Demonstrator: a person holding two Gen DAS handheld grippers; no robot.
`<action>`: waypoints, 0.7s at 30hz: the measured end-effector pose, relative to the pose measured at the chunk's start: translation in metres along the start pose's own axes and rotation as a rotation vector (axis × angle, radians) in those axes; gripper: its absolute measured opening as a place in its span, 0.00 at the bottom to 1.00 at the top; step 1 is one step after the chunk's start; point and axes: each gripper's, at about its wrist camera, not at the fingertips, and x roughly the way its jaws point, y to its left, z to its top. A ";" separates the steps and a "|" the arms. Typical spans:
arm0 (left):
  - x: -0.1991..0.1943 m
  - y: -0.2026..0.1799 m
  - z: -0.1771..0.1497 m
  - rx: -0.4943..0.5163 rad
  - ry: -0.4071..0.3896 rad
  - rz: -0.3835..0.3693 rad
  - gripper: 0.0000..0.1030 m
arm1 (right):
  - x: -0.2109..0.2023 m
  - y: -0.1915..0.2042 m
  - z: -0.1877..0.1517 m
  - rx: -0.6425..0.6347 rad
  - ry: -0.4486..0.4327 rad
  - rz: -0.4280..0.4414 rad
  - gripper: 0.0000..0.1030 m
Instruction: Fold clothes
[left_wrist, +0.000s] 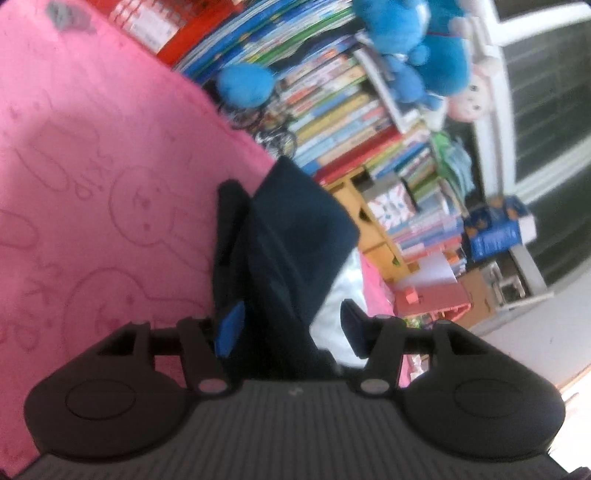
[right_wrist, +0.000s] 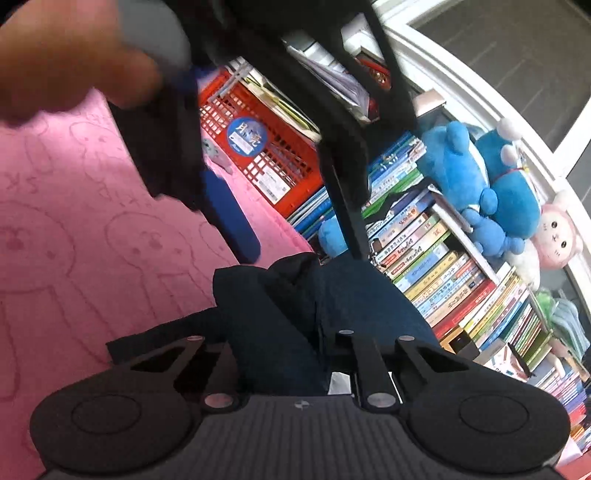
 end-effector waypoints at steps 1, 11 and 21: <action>0.006 0.002 0.003 -0.011 0.012 0.002 0.53 | 0.000 0.000 0.000 -0.003 -0.003 -0.002 0.16; 0.037 0.003 0.022 -0.029 -0.024 0.046 0.28 | 0.000 0.002 0.000 -0.023 -0.025 0.002 0.15; 0.059 -0.002 0.037 0.071 -0.070 0.080 0.10 | 0.002 0.006 0.002 -0.044 -0.022 0.025 0.15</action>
